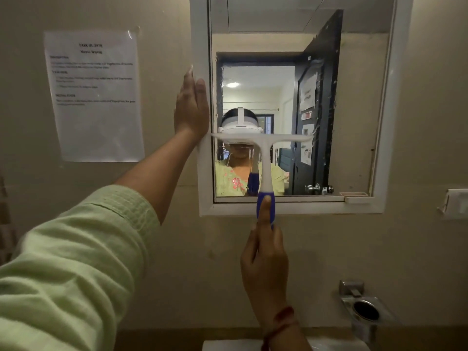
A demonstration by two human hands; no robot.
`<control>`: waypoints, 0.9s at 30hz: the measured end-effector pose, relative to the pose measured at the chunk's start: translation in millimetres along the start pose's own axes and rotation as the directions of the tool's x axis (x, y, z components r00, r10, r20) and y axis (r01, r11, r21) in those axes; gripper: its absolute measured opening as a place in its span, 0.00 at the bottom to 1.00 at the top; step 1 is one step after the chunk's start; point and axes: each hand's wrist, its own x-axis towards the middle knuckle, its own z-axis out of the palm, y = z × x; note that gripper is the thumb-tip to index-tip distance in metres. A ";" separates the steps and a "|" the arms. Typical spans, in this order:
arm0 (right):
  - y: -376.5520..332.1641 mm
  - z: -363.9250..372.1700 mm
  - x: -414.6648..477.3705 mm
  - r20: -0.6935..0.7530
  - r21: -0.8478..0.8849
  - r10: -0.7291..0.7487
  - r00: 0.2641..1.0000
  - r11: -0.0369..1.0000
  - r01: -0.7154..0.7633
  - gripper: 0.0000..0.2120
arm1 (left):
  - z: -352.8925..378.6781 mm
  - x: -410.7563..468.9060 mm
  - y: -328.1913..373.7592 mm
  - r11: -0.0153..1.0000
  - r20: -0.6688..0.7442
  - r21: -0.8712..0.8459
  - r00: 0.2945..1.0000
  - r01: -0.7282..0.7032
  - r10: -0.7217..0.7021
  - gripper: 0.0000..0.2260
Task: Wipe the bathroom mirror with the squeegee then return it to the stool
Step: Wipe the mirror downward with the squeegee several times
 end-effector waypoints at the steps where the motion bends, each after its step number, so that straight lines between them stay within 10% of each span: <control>1: -1.9 1.5 11.7 -0.026 -0.009 -0.010 1.000 1.000 0.010 0.28 | 0.3 -0.4 -0.2 1.000 -0.003 -0.001 1.000 -0.003 0.003 0.22; 27: 18.8 -0.6 -35.6 0.076 -0.006 0.012 0.997 1.000 -0.011 0.33 | 1.3 0.3 -1.4 1.000 0.000 -0.021 1.000 0.006 -0.006 0.22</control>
